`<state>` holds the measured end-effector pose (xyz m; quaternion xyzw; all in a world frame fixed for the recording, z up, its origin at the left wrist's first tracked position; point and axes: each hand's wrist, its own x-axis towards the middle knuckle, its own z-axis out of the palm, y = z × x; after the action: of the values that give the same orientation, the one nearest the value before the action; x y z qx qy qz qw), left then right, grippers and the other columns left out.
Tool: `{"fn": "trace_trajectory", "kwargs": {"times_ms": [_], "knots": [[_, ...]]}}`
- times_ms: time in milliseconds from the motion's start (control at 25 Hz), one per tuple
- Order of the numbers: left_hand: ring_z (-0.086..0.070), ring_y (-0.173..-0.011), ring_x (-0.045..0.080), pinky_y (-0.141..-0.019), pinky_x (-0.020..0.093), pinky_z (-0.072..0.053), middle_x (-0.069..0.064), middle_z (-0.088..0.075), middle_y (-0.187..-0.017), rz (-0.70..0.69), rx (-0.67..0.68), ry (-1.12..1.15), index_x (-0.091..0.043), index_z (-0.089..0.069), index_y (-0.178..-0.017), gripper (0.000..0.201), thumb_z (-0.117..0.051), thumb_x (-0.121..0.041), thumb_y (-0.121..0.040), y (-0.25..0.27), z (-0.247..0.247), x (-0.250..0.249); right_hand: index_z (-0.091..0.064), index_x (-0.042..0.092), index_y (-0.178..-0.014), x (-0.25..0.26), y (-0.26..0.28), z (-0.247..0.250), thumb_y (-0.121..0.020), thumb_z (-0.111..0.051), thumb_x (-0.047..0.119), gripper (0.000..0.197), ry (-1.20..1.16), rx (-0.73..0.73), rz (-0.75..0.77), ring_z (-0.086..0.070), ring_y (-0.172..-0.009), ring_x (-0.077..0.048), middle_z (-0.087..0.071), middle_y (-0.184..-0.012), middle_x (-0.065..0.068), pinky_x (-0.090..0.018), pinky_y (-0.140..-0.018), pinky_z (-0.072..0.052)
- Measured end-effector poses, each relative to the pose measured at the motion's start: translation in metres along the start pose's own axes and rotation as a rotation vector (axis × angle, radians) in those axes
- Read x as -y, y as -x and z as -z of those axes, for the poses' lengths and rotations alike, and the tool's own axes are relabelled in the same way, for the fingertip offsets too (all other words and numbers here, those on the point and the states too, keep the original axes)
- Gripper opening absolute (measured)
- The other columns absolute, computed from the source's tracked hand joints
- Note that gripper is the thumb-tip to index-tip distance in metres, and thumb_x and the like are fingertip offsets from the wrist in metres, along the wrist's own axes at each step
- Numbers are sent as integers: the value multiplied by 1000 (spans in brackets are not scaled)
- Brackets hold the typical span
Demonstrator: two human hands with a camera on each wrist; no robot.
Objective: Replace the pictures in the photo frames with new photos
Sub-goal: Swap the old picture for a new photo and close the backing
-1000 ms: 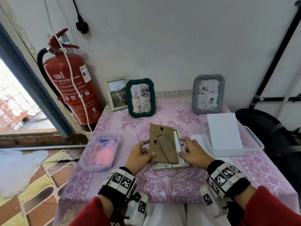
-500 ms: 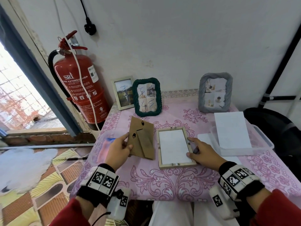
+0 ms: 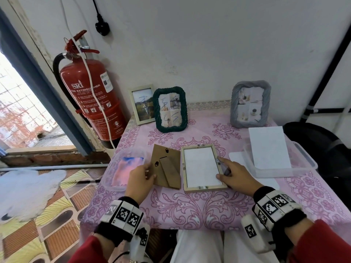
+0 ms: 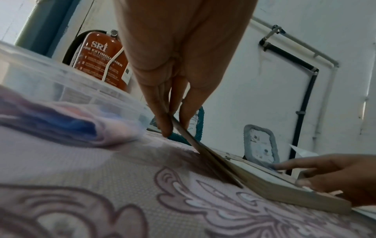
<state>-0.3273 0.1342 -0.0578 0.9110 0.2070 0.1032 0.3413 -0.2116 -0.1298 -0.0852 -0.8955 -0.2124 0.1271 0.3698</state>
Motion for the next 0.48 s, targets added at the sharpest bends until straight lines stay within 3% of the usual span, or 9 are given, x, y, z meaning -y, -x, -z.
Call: {"fn": "trace_trajectory", "kwargs": {"times_ms": [120, 320, 480], "knots": [[-58, -110, 27, -92, 28, -43, 16, -64, -119, -19, 23, -70, -1, -59, -122, 38, -60, -2, -83, 3, -2, -1, -33, 16, -144, 0, 1, 0, -87, -63, 19, 64, -5, -4, 1, -49, -79, -16, -45, -73, 3, -21, -68, -33], [-58, -110, 22, -86, 15, -35, 9, -64, -119, -111, -24, -63, -8, -66, -114, 30, -60, -4, -84, 7, -8, -9, -33, 16, -144, -1, 1, -1, -87, -63, 18, 65, -15, -10, 5, -49, -79, -16, -49, -79, -4, -20, -68, -33], [-50, -123, 14, -99, 17, -32, 0, -57, -133, -130, 142, -49, -15, -55, -127, 42, -64, -20, -87, -6, -15, -16, -32, 18, -144, -1, 1, -1, -87, -63, 20, 65, -14, -4, -11, -48, -84, -18, -49, -86, -8, -24, -75, -35]]}}
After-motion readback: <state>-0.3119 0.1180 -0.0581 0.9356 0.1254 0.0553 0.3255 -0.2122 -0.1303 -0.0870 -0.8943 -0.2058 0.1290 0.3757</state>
